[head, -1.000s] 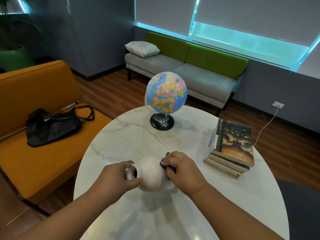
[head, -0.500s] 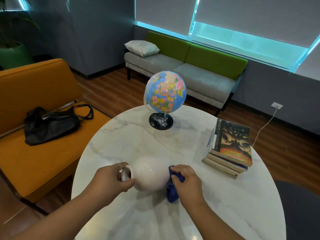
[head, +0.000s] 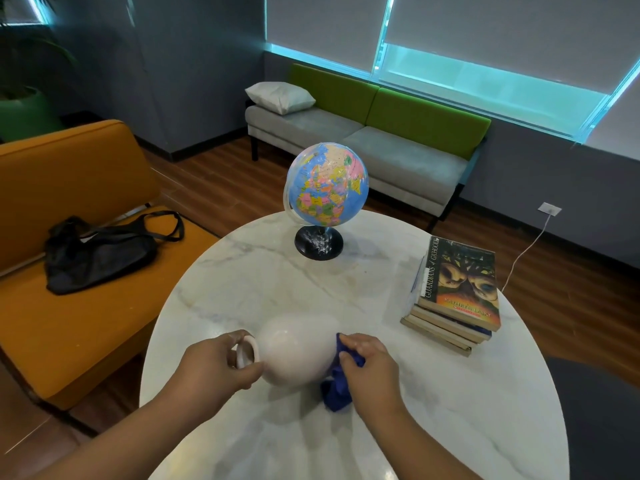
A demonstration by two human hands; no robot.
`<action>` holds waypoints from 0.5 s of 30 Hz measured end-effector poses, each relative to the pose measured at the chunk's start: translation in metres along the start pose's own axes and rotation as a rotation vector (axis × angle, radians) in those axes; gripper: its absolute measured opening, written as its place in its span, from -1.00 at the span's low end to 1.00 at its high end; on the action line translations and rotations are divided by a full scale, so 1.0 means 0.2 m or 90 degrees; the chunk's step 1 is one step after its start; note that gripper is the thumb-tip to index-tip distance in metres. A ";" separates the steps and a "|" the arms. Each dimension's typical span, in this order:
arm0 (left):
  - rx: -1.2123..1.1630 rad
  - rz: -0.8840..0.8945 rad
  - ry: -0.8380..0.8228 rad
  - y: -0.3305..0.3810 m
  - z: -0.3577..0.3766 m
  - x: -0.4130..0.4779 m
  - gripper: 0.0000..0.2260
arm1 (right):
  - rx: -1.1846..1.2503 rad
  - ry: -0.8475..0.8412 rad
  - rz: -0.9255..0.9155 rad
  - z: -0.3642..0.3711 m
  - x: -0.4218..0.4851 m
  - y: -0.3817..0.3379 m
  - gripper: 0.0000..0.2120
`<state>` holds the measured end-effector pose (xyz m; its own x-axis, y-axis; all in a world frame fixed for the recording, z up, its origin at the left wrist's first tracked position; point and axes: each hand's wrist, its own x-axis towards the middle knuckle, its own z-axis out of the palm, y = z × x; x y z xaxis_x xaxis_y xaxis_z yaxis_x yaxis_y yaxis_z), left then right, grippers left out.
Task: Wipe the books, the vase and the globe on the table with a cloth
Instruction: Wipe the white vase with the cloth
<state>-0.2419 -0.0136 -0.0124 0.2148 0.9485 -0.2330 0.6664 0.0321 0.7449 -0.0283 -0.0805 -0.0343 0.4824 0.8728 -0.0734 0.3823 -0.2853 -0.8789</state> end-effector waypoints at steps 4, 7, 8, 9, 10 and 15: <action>0.027 0.016 0.014 0.03 0.01 0.00 -0.43 | -0.012 -0.117 -0.180 0.06 -0.11 -0.13 -0.72; 0.054 0.031 0.016 0.04 0.00 0.00 -0.44 | -0.051 -0.140 -0.262 0.05 -0.08 -0.13 -0.72; 0.051 0.035 0.014 0.04 0.00 0.00 -0.45 | -0.047 -0.116 -0.232 0.02 -0.05 -0.11 -0.72; 0.048 0.040 0.012 0.04 0.00 -0.01 -0.47 | -0.046 -0.087 -0.183 0.00 -0.01 -0.09 -0.72; 0.048 0.047 0.011 0.05 -0.01 -0.02 -0.49 | -0.056 -0.066 -0.126 -0.02 0.03 -0.08 -0.72; 0.080 0.092 0.003 0.09 0.01 -0.03 -0.64 | -0.182 -0.058 -0.181 0.01 0.03 -0.11 -0.70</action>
<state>-0.2310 -0.0198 0.0015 0.3113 0.9419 -0.1265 0.7129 -0.1434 0.6865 -0.0360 -0.0683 -0.0170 0.2587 0.9608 0.1002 0.7004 -0.1151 -0.7044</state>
